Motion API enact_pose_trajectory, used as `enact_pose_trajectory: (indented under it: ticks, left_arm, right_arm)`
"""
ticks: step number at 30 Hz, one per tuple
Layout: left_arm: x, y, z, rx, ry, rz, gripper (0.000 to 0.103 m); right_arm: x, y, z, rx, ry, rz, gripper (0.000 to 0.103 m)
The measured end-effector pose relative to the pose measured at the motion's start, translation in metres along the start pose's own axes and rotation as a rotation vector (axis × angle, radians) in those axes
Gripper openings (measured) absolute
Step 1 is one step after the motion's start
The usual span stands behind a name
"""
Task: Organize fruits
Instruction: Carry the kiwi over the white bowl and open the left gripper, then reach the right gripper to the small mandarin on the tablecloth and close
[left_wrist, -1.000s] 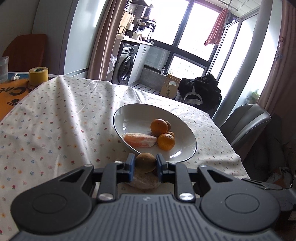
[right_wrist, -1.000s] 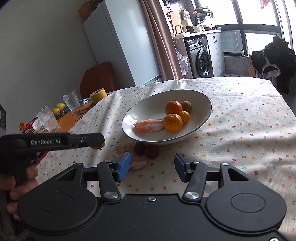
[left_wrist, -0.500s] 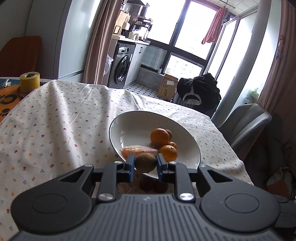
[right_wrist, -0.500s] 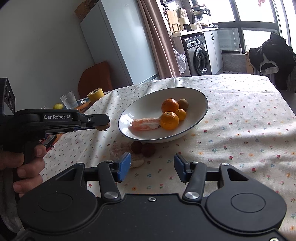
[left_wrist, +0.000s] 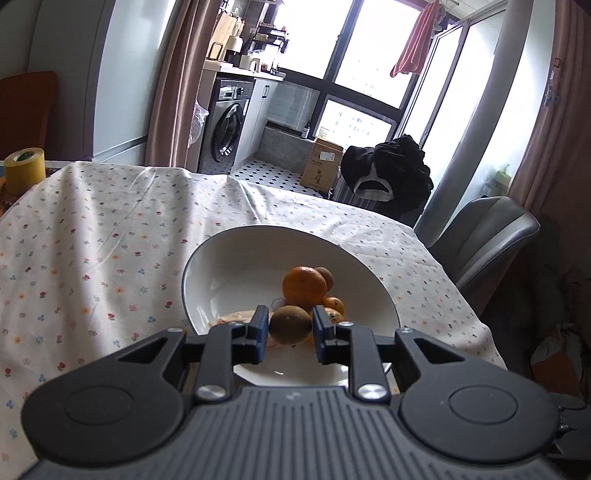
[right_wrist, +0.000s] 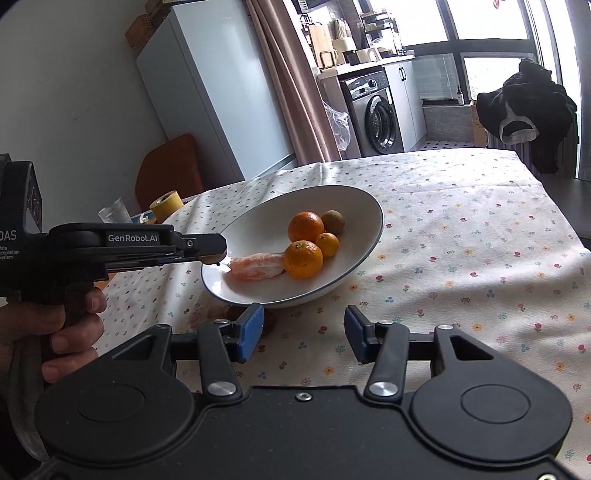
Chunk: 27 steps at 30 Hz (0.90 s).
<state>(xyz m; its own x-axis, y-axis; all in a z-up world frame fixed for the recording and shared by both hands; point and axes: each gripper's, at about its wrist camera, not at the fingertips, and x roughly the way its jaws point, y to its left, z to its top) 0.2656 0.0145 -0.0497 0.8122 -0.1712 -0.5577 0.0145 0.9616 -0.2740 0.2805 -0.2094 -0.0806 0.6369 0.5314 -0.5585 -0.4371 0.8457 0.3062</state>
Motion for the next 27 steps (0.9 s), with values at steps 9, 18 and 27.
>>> enact_pose_trajectory:
  ticks: [9,18,27]
  left_arm:
    - [-0.014,0.005,-0.004,0.006,-0.037,0.039,0.076]
    - [-0.035,0.010,-0.019,0.019,-0.048,0.045,0.092]
    - [-0.046,0.013,-0.032,0.012,-0.036,0.063,0.100]
  right_arm:
    - [-0.001,-0.007,-0.003,0.014,0.001,-0.016,0.049]
    - [-0.006,-0.009,-0.007,0.029,-0.009,-0.014,0.049]
    - [-0.014,-0.007,-0.010,0.028,-0.016,-0.014,0.052]
